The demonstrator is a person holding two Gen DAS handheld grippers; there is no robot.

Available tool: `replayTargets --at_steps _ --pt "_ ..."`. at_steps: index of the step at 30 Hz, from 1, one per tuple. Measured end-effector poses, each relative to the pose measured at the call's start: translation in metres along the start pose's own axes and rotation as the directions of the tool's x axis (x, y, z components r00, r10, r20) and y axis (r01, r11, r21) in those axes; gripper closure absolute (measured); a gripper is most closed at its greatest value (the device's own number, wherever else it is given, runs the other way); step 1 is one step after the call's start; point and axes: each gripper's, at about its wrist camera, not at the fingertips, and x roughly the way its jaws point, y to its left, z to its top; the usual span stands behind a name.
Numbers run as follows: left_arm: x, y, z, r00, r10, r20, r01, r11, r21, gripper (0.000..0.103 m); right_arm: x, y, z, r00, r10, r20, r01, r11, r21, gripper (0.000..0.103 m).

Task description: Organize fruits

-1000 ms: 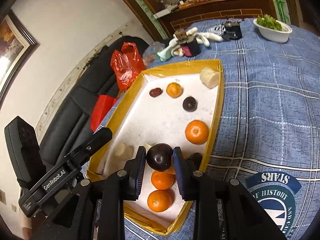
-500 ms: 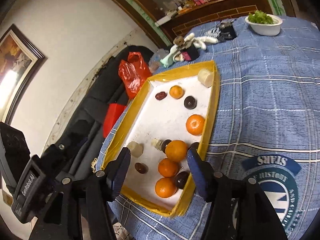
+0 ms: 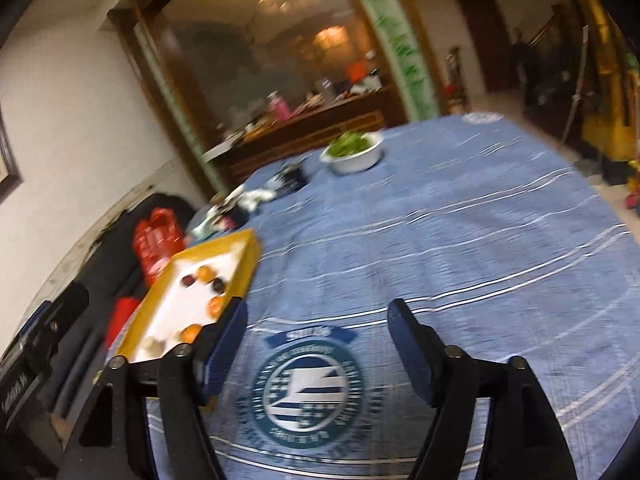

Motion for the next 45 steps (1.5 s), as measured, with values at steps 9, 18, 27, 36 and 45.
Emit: replayTargets --at_steps 9,18,27,36,45 --pt "-0.010 -0.029 -0.008 1.000 -0.019 -0.024 0.020 0.999 0.044 0.000 -0.021 0.005 -0.011 0.994 -0.079 0.082 0.085 0.994 -0.075 0.016" --pt "0.004 -0.023 -0.013 0.993 -0.059 -0.103 0.060 0.998 0.003 0.000 -0.026 0.011 -0.018 0.989 -0.105 0.100 0.117 0.986 -0.123 0.014" --pt "0.009 -0.022 -0.015 0.990 -0.071 -0.123 0.072 0.997 0.001 0.000 -0.013 0.009 -0.020 0.989 -0.135 0.056 0.141 0.983 -0.121 0.014" --pt "0.020 -0.018 -0.017 0.984 -0.083 -0.155 0.081 0.997 -0.017 0.000 0.000 0.014 -0.025 0.989 -0.147 0.021 0.148 0.978 -0.147 0.013" --pt "0.025 -0.019 -0.019 0.982 -0.087 -0.165 0.086 0.996 -0.018 0.000 0.006 0.015 -0.026 0.988 -0.155 -0.002 0.153 0.976 -0.157 0.012"
